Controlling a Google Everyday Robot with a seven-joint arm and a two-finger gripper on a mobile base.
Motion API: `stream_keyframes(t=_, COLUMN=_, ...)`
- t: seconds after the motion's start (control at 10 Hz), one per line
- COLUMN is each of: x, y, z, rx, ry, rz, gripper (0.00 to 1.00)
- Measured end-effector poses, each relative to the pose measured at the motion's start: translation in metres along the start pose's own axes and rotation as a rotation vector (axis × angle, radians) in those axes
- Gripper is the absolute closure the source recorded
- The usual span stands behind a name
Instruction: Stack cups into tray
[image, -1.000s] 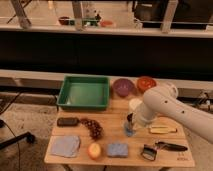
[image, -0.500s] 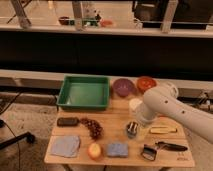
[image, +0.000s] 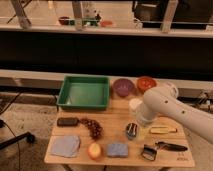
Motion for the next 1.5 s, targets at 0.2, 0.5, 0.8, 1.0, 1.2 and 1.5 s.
stream_keyframes(t=0.2, x=0.0, y=0.0, z=0.0, rx=0.0, ry=0.0, rz=0.0, gripper=0.2)
stream_keyframes(t=0.5, x=0.0, y=0.0, z=0.001, rx=-0.002, ry=-0.002, rz=0.0, gripper=0.2)
stream_keyframes(t=0.8, x=0.012, y=0.009, z=0.007, rx=-0.015, ry=-0.005, rz=0.04, gripper=0.2)
stream_keyframes(t=1.0, x=0.037, y=0.026, z=0.012, rx=-0.029, ry=-0.007, rz=0.09, gripper=0.2)
stream_keyframes(t=1.2, x=0.047, y=0.035, z=0.016, rx=-0.038, ry=-0.014, rz=0.111, gripper=0.2)
stream_keyframes(t=1.5, x=0.04, y=0.043, z=0.026, rx=-0.063, ry=-0.033, rz=0.115, gripper=0.2)
